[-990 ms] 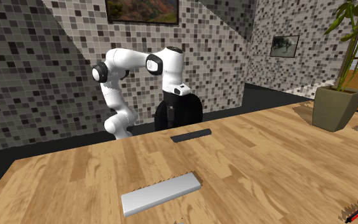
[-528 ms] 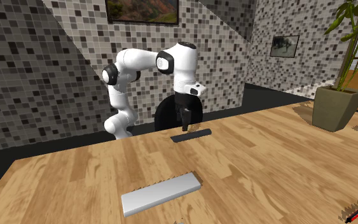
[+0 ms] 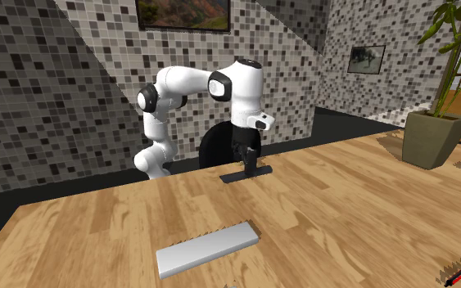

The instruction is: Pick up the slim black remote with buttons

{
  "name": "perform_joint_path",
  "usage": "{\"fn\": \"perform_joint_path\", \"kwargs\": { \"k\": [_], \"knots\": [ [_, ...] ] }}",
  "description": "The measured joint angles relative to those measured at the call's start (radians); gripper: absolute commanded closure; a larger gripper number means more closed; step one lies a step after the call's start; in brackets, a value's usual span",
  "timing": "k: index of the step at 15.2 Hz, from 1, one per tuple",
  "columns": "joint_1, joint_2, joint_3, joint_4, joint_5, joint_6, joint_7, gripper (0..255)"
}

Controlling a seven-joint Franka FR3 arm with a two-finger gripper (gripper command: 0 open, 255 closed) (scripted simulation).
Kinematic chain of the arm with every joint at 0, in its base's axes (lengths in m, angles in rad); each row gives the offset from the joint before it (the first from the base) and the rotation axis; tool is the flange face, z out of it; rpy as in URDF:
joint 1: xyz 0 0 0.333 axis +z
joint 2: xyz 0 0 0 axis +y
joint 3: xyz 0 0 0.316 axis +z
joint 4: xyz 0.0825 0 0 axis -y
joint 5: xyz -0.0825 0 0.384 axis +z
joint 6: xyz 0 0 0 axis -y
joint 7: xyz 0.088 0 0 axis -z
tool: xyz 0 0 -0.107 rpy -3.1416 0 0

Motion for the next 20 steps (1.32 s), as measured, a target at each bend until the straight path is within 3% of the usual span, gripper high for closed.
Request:
{"fn": "perform_joint_path", "kwargs": {
  "k": [3, 4, 14, 20],
  "knots": [
    [0.002, -0.007, 0.001, -0.048, -0.002, 0.041, 0.000, 0],
    [0.002, -0.011, 0.001, -0.057, -0.003, 0.046, 0.000, 255],
    [0.001, -0.014, 0.000, -0.062, -0.004, 0.052, -0.001, 255],
    [-0.002, 0.005, -0.001, 0.028, 0.002, -0.023, -0.003, 255]
  ]
}}
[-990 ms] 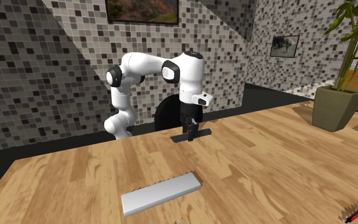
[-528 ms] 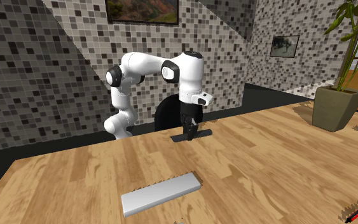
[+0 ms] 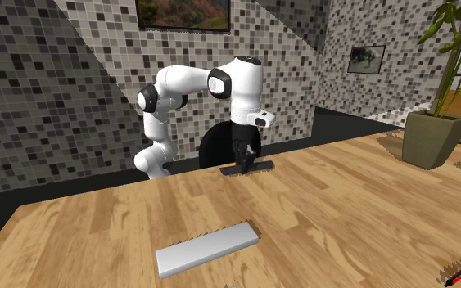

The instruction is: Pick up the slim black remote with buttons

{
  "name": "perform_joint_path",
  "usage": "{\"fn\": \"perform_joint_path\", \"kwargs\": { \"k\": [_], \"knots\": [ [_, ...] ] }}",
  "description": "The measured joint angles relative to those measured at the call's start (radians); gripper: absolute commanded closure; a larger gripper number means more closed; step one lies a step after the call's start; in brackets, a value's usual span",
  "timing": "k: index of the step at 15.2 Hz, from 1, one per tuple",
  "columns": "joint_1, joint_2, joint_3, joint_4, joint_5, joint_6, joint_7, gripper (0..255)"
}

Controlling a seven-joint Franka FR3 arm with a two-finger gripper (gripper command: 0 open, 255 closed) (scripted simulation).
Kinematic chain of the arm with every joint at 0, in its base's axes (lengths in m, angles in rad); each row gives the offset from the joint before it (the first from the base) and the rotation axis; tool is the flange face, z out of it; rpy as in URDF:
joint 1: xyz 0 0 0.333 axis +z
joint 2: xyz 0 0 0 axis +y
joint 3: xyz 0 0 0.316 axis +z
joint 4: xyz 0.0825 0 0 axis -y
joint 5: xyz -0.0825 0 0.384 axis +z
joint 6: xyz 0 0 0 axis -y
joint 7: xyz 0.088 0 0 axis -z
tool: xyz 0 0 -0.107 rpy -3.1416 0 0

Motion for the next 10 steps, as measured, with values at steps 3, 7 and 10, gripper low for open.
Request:
{"fn": "perform_joint_path", "kwargs": {
  "k": [3, 7, 10],
  "knots": [
    [-0.003, 0.018, -0.001, 0.064, 0.005, -0.047, 0.000, 255],
    [-0.010, 0.049, -0.004, 0.161, 0.014, -0.113, -0.004, 255],
    [-0.015, 0.069, -0.006, 0.222, 0.020, -0.156, -0.006, 255]
  ]
}}
